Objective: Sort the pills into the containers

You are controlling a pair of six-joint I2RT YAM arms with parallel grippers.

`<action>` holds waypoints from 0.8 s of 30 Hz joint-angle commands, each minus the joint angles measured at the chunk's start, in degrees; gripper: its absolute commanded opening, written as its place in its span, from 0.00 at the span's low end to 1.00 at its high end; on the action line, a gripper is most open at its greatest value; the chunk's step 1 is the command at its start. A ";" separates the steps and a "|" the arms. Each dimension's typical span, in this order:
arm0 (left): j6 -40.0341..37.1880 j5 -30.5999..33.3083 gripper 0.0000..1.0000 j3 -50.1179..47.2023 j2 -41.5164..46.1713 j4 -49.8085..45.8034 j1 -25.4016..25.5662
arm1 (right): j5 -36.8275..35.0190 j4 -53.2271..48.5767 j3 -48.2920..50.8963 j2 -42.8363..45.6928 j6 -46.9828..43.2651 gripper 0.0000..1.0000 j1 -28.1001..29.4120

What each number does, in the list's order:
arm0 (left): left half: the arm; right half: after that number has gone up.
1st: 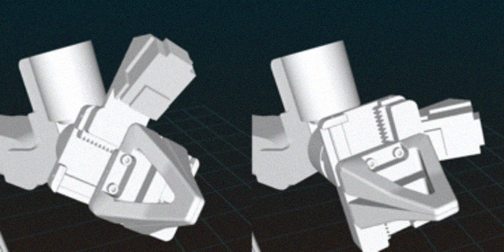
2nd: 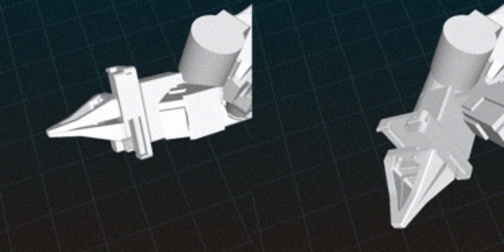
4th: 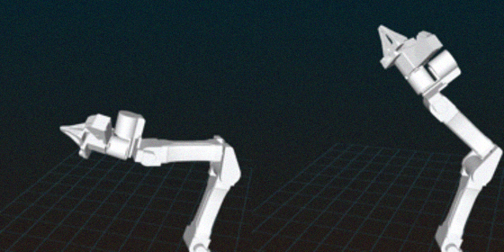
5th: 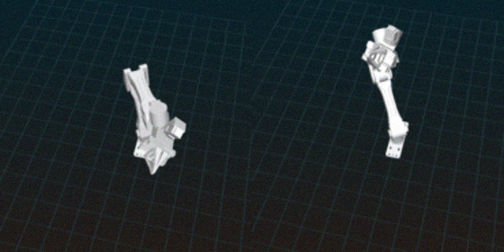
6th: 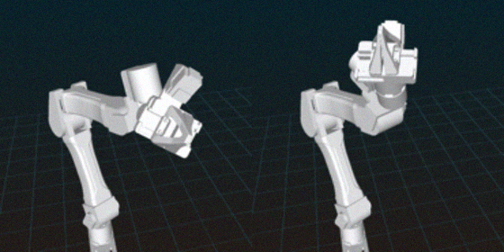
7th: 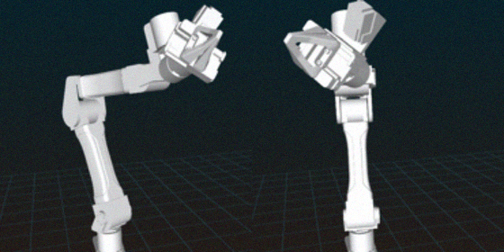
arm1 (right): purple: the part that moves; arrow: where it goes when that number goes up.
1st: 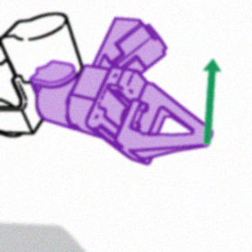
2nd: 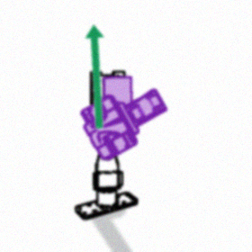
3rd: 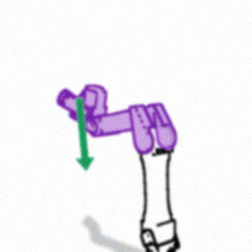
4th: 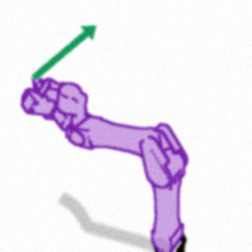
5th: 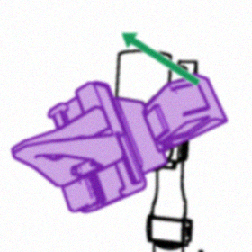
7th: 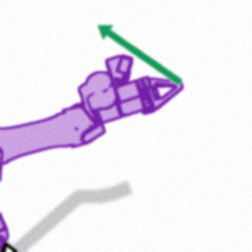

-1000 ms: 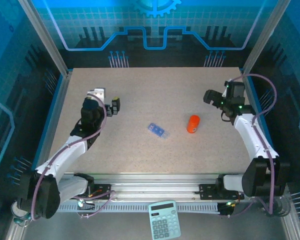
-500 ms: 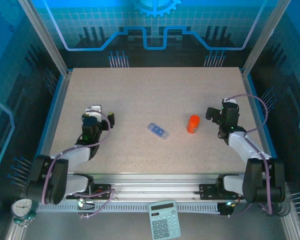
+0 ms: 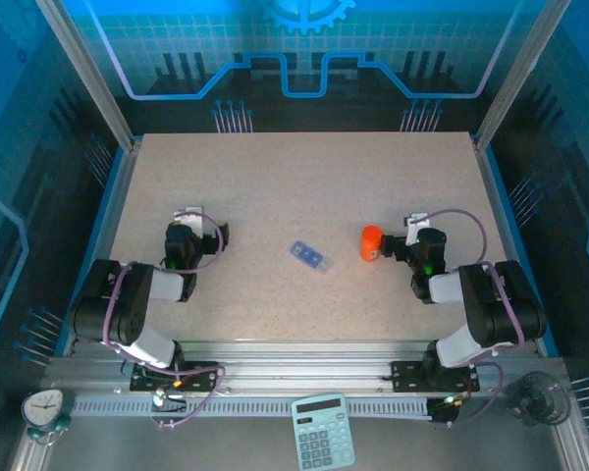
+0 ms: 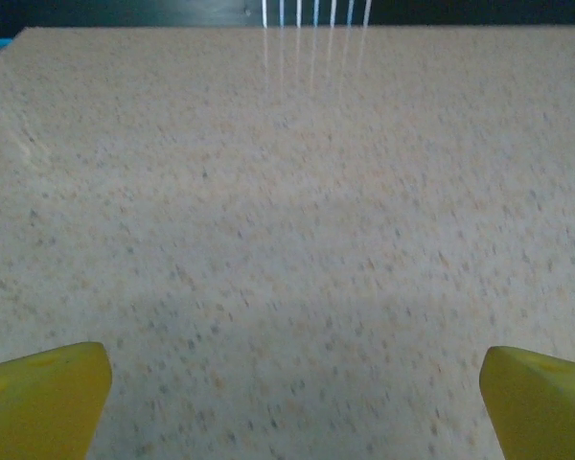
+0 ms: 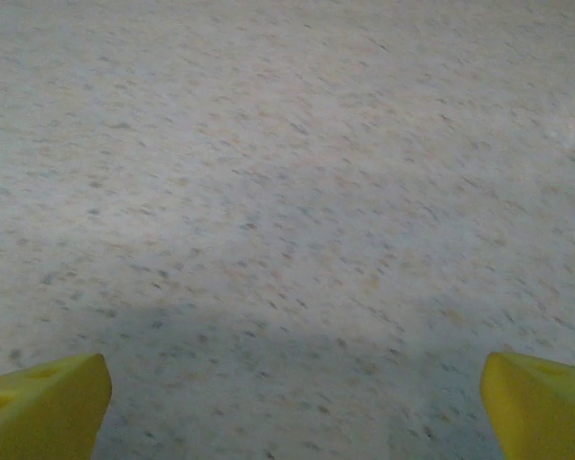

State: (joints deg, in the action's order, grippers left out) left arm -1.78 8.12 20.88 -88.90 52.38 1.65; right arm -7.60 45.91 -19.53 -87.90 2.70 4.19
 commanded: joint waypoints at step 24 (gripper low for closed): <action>2.22 -4.43 0.99 1.76 -0.23 -0.85 -1.84 | 2.50 3.48 -3.72 0.01 -3.09 1.00 -0.36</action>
State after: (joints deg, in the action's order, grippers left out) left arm 0.03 5.02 22.00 -88.88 51.29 0.36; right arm -5.85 48.45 -22.24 -87.88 -0.05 4.27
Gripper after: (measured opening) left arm 0.990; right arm 0.996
